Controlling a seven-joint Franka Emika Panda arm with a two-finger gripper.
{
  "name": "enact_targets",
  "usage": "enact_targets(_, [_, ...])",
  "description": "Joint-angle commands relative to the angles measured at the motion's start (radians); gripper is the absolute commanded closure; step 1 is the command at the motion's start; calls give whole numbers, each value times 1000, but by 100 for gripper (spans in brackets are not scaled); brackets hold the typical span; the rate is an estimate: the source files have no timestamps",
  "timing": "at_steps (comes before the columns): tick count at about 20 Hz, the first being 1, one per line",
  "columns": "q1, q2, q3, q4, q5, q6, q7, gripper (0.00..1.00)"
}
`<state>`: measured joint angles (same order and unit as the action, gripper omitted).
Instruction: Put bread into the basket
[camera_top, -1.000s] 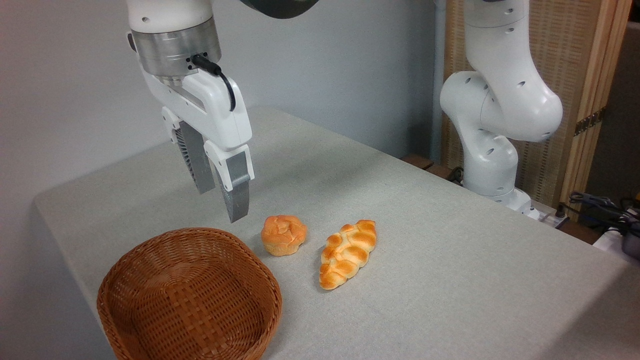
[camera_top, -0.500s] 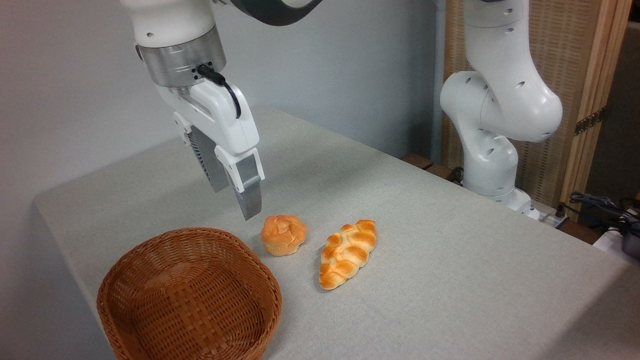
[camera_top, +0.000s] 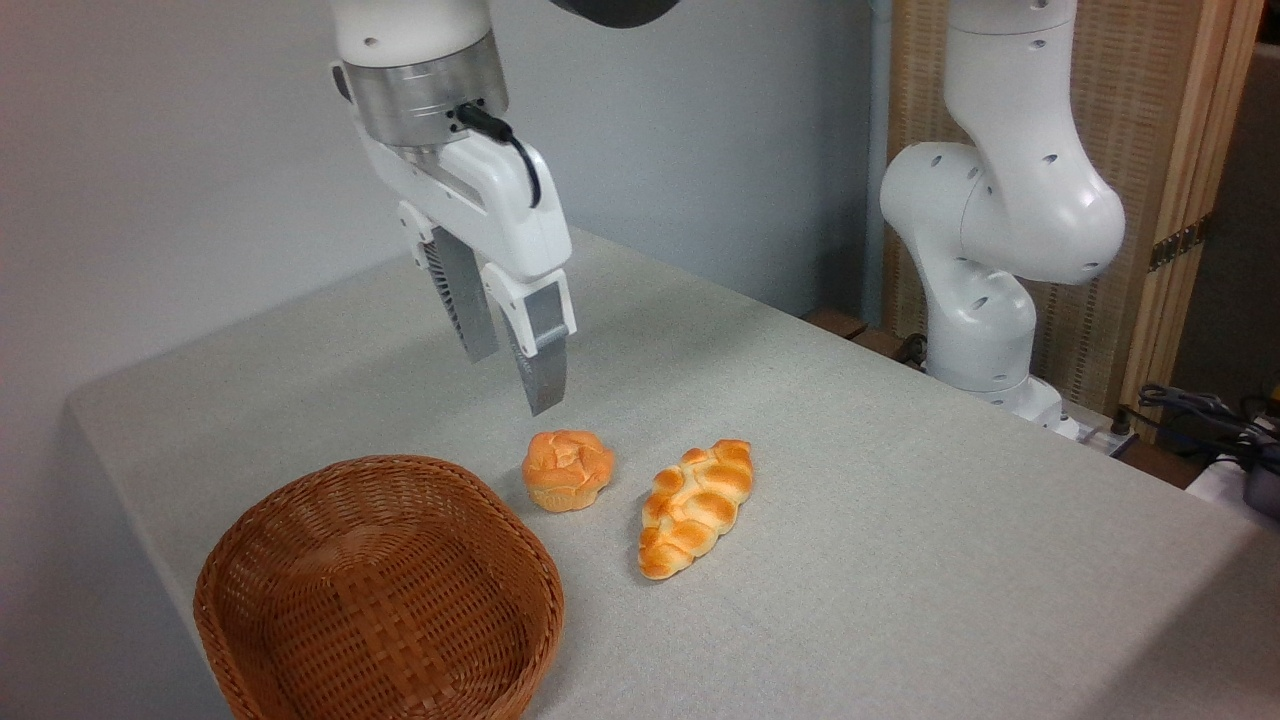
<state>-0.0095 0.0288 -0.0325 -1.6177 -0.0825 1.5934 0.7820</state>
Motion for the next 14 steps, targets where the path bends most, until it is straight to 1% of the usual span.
enact_targets(1, [-1,-41,11,-74,-10,65,23,0])
enact_targets(5, [-3,-47,9,-137,-10,88,23,0])
enact_targets(7, [-9,-50,-3,-178,-14,99,22,0])
enact_targets(8, [-18,-58,-15,-209,-13,118,23,0])
enact_targets(12, [-30,-89,-44,-336,-13,273,23,0])
enact_targets(13, [-35,-95,-46,-362,-14,295,23,0])
enact_targets(14, [-49,-104,-49,-390,-14,310,23,0])
